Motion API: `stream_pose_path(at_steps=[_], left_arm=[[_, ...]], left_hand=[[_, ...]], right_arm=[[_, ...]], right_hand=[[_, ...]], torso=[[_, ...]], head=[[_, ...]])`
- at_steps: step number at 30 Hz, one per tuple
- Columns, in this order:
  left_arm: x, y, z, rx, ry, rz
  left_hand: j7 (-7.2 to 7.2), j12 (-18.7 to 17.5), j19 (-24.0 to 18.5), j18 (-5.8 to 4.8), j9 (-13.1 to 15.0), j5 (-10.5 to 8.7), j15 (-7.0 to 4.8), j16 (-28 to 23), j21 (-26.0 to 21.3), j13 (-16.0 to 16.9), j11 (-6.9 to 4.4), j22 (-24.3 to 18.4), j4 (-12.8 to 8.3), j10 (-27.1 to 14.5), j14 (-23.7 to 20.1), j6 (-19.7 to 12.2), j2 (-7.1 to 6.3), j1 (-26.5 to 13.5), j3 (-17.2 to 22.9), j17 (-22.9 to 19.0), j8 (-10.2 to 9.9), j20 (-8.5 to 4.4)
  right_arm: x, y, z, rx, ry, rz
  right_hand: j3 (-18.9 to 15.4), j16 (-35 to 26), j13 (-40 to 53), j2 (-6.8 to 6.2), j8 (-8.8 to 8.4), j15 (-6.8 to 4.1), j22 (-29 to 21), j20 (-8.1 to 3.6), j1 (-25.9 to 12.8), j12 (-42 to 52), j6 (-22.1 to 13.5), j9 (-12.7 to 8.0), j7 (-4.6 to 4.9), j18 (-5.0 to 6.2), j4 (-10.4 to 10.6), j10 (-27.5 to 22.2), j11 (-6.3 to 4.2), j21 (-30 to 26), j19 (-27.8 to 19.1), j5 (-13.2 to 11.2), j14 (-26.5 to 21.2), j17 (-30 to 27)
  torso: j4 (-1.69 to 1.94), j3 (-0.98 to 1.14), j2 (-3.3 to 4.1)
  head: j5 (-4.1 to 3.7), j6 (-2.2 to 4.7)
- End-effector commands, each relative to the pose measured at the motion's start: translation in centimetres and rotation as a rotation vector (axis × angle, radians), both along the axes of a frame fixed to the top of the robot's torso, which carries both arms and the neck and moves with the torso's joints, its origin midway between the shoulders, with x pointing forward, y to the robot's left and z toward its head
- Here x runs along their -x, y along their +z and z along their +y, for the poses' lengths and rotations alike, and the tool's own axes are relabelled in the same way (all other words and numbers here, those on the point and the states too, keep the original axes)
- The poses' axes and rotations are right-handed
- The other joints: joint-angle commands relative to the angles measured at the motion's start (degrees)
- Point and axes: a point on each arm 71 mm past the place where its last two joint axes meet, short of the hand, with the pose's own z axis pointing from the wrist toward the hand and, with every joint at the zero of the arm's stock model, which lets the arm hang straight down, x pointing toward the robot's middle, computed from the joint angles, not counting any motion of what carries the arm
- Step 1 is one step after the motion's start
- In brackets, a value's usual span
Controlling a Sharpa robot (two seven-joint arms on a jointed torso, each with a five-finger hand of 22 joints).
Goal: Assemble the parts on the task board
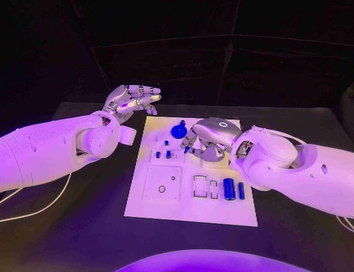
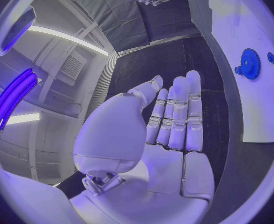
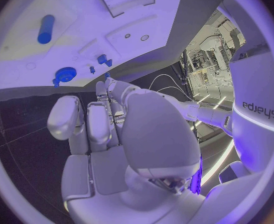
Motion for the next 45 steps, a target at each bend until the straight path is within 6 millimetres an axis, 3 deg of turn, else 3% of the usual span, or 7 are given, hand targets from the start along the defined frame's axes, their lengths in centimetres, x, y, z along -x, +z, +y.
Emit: stream_pose_path(at_steps=[1,6,10,22,45], left_arm=[[-0.1,0.1,-0.6,0.010,-0.012,-0.004],[-0.1,0.1,-1.2,0.012,-0.024,-0.002],[-0.2,0.1,-1.5,0.012,-0.027,0.000],[-0.2,0.1,-1.6,0.009,-0.025,0.005],[-0.3,0.0,-1.4,0.006,-0.020,0.008]], left_hand=[[0.04,0.4,-0.3,0.68,-0.1,0.22,-0.01,-0.2,-0.2,-0.1,0.00,-0.1,-0.4,-0.4,-0.4,0.2,0.21,0.6,0.1,-0.1,0.4,-0.03],[0.04,0.4,-0.3,0.68,-0.1,0.22,-0.01,-0.2,-0.2,-0.1,0.00,-0.1,-0.4,-0.4,-0.4,0.2,0.21,0.6,0.1,-0.1,0.4,-0.03],[0.04,0.4,-0.3,0.68,-0.1,0.22,-0.01,-0.2,-0.2,-0.1,0.00,-0.1,-0.4,-0.4,-0.4,0.2,0.21,0.6,0.1,-0.1,0.4,-0.03],[0.06,0.4,-0.4,0.68,-0.1,0.22,0.00,-0.2,-0.2,-0.1,0.02,-0.1,-0.5,-0.4,-0.5,0.1,0.19,0.6,0.1,-0.2,0.4,-0.03],[0.08,0.4,-0.4,0.67,-0.1,0.23,0.01,-0.2,-0.2,-0.1,0.03,-0.1,-0.5,-0.5,-0.5,0.1,0.17,0.6,0.1,-0.2,0.4,-0.02]], right_arm=[[0.3,-1.3,1.0,0.025,0.042,0.031],[0.8,-3.2,2.5,0.051,0.071,0.066],[1.1,-4.2,3.3,0.064,0.087,0.078],[1.5,-5.3,4.2,0.086,0.106,0.095],[1.5,-5.6,4.1,0.107,0.107,0.092]], right_hand=[[0.4,0.4,0.1,0.10,-0.22,-0.18,0.1,-0.05,-0.7,-0.3,0.3,0.0,0.05,-0.15,-0.2,0.3,0.19,0.3,0.3,0.5,1.9,0.0],[0.6,0.4,0.1,0.09,-0.26,-0.16,0.2,-0.07,-0.9,-0.3,0.2,0.0,0.09,-0.16,-0.3,0.2,0.23,0.3,0.3,0.7,1.8,0.0],[0.7,0.5,0.1,0.08,-0.28,-0.13,0.2,-0.08,-1.1,-0.4,0.1,0.0,0.13,-0.17,-0.5,0.1,0.26,0.3,0.3,0.8,1.9,0.0],[0.7,0.5,0.1,0.01,-0.28,-0.11,0.3,-0.08,-1.3,-0.4,0.0,0.0,0.16,-0.18,-0.6,0.1,0.29,0.4,0.4,0.9,1.9,0.1],[0.7,0.5,0.1,0.02,-0.25,-0.10,0.2,-0.07,-1.6,-0.4,0.1,0.0,0.17,-0.17,-0.7,0.1,0.30,0.4,0.3,1.0,1.9,0.0]], torso=[[-0.07,0.13,0.09],[-0.02,0.07,0.03],[-0.01,0.17,0.09],[-0.12,0.19,0.07],[-0.09,0.14,0.03]], head=[[0.89,-0.26],[1.53,-0.60],[2.13,-0.93],[3.05,-1.65],[3.06,-1.83]])
